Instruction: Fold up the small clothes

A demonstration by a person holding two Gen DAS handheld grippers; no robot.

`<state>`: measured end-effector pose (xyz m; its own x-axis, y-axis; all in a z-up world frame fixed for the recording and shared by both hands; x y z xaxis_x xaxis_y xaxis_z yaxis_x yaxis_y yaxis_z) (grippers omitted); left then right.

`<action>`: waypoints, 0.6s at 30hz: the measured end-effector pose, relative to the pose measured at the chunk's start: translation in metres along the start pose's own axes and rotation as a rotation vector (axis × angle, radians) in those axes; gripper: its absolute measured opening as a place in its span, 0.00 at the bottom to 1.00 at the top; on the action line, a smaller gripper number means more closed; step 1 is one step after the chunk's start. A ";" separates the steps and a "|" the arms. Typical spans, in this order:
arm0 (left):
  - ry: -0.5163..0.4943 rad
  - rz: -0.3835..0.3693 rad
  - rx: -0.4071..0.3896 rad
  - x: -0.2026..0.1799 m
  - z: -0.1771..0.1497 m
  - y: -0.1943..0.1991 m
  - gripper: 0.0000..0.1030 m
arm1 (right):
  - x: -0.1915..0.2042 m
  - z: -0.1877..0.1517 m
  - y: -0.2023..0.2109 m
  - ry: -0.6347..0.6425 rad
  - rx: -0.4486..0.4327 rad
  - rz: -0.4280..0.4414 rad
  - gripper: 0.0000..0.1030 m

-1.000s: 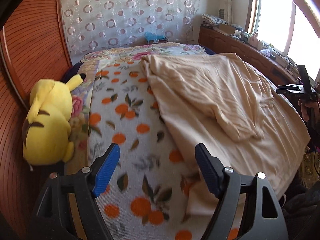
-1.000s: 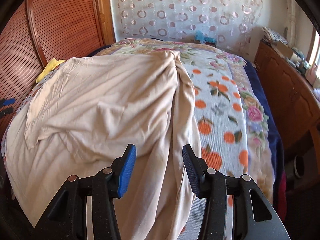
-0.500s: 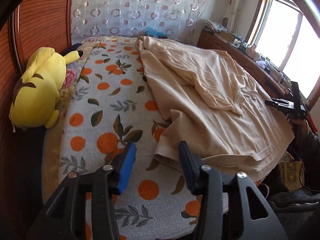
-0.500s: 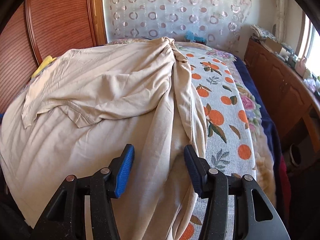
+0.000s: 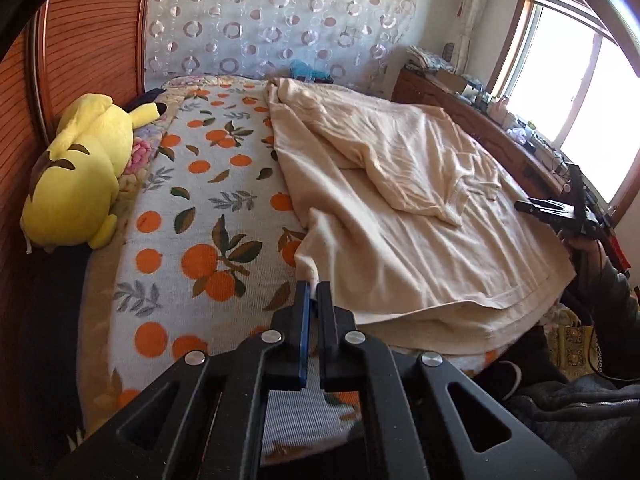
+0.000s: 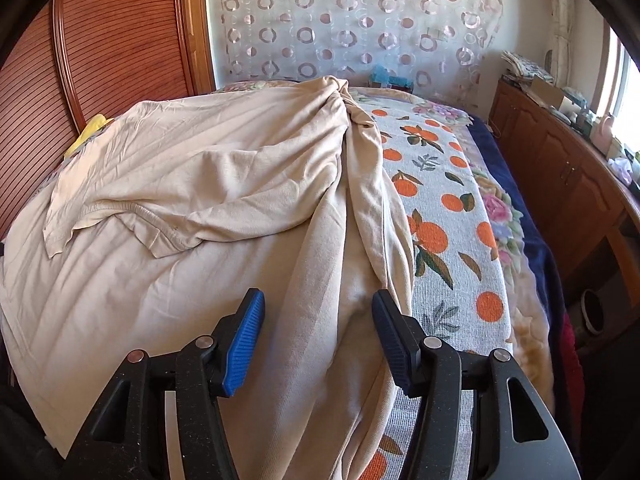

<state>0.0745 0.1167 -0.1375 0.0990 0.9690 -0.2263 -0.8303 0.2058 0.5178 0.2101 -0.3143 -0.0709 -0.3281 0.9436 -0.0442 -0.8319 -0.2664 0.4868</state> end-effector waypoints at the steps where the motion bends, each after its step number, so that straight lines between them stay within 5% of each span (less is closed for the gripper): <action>1: -0.004 0.007 0.001 -0.002 0.001 0.009 0.04 | 0.000 0.000 0.000 0.000 0.000 0.000 0.56; 12: -0.027 0.114 0.015 0.011 -0.001 0.038 0.05 | -0.002 0.000 0.000 0.000 -0.001 -0.002 0.56; 14: -0.038 0.113 0.000 0.010 0.002 0.036 0.24 | -0.001 0.000 0.000 0.000 -0.001 -0.001 0.56; 15: -0.034 0.098 -0.014 0.008 0.005 0.036 0.46 | -0.002 0.000 0.000 0.001 0.000 -0.002 0.56; 18: -0.015 0.055 -0.033 0.001 0.015 0.028 0.73 | -0.002 0.000 0.000 0.002 -0.001 -0.002 0.56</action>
<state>0.0595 0.1253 -0.1110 0.0608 0.9806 -0.1862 -0.8523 0.1481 0.5017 0.2107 -0.3163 -0.0711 -0.3268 0.9439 -0.0468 -0.8330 -0.2643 0.4861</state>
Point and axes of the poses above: each gripper's, at about its wrist camera, not at the fingertips, and y roughly against the way its jaws point, x to its left, z to its top, the point moved 5 cm from there along -y, roughly the way its jaws point, and after that the axes turned 14 degrees about -x, right-handed, at the moved point
